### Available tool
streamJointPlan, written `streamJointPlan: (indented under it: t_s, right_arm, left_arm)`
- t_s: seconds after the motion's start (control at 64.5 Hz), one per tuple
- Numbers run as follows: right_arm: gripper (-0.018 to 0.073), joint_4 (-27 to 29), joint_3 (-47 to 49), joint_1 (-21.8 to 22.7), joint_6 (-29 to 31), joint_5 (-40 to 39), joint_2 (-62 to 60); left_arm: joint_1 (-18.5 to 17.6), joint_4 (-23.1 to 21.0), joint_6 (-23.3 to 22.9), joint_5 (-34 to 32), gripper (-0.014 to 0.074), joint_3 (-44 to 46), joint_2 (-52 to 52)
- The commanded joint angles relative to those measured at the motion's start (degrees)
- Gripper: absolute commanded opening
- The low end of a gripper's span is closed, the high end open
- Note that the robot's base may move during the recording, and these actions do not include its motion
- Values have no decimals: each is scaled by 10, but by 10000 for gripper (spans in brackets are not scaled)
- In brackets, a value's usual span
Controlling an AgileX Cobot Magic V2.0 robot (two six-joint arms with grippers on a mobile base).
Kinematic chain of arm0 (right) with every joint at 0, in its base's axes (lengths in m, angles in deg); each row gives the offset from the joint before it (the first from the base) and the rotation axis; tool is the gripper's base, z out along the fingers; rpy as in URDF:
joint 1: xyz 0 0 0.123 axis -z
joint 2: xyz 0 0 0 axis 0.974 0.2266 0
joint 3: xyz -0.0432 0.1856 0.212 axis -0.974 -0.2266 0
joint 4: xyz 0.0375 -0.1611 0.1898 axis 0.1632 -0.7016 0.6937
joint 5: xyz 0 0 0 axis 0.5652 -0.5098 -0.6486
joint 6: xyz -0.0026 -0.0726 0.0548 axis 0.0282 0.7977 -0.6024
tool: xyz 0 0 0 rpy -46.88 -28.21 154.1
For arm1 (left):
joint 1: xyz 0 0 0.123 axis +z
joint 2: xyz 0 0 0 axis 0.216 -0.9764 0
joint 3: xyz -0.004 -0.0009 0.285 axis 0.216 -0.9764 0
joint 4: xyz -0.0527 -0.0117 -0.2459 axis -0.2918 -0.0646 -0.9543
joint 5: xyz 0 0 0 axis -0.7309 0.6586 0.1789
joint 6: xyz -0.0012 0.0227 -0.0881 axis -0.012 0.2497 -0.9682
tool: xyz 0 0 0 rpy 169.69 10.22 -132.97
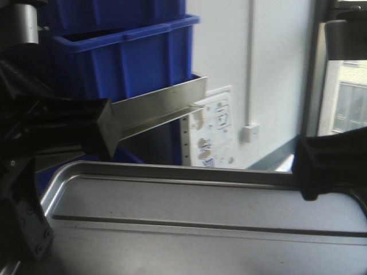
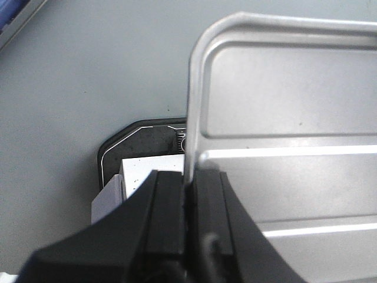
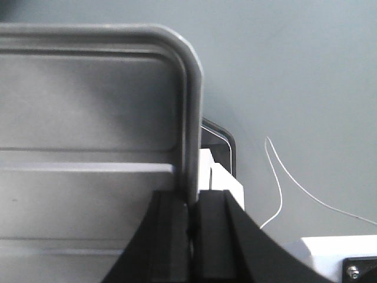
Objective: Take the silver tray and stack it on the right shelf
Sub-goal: 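Hold the tray while the base drives to the other rack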
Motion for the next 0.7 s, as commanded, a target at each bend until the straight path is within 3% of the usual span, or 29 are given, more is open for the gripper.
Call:
streamJointPlan:
  t_s: [0.0, 0.683]
  right_arm:
    - [59, -45, 5, 6, 2, 144, -10]
    - [59, -45, 5, 6, 2, 144, -10]
  left_arm:
    - [4, 53, -2, 81, -92, 8, 12]
    - [4, 53, -2, 81, -92, 8, 12]
